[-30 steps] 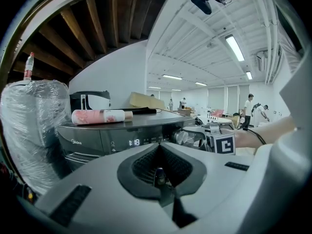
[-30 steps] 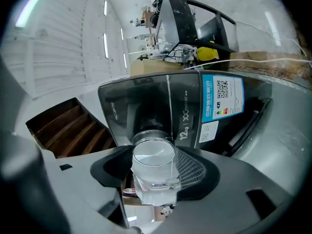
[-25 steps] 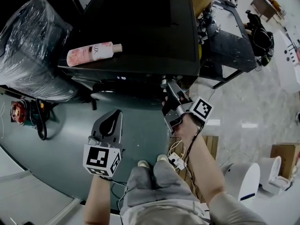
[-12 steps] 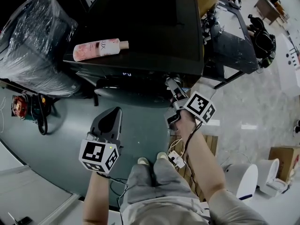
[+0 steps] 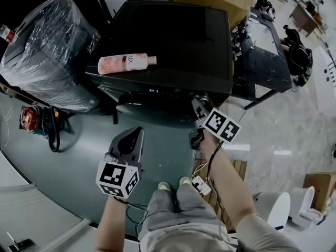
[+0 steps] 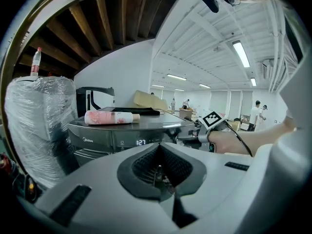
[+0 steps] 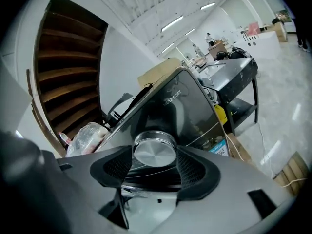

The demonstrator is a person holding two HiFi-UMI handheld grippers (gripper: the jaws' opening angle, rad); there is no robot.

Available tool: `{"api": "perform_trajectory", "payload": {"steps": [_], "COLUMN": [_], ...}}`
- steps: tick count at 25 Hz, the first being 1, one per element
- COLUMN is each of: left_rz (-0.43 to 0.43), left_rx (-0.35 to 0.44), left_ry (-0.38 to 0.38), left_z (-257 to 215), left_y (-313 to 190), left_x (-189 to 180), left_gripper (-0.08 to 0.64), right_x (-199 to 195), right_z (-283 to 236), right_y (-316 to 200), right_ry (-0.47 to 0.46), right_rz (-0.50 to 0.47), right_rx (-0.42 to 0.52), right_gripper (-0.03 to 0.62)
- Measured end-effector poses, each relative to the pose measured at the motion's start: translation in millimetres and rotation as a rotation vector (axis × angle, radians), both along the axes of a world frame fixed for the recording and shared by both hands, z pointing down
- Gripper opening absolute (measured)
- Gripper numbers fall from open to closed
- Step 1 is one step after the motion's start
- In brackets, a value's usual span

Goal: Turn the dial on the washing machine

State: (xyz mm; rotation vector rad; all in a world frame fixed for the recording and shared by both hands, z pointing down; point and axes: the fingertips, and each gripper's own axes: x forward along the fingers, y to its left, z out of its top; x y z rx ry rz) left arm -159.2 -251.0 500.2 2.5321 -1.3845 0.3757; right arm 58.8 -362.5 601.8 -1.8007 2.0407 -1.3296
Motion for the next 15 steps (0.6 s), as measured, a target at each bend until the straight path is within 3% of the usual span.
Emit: {"api": "perform_trajectory", "payload": {"steps": [6,8,12,15], "left_rz": [-0.028,-0.046,-0.050,-0.047], "left_rx": [0.008,0.034,0.064,0.079], "left_ry": [-0.017,-0.054,-0.078,-0.074], "left_z": [-21,-34,-64,-85], "left_y": [11,13,20,27], "left_x": [-9,-12,-16,-15], "left_gripper": [0.018,0.018,0.018,0.018], "right_x": [-4,-4,-13,-17], "right_z": [-23,-42,-96,-148], "right_y": [24,34,50,64], "right_ry": [-0.005,0.021,0.236,0.420], "right_rz": [-0.065,-0.100,-0.237,-0.290], "right_rx": [-0.004,0.012,0.090,0.201], "right_gripper": [0.307,0.280,0.177,0.105]}}
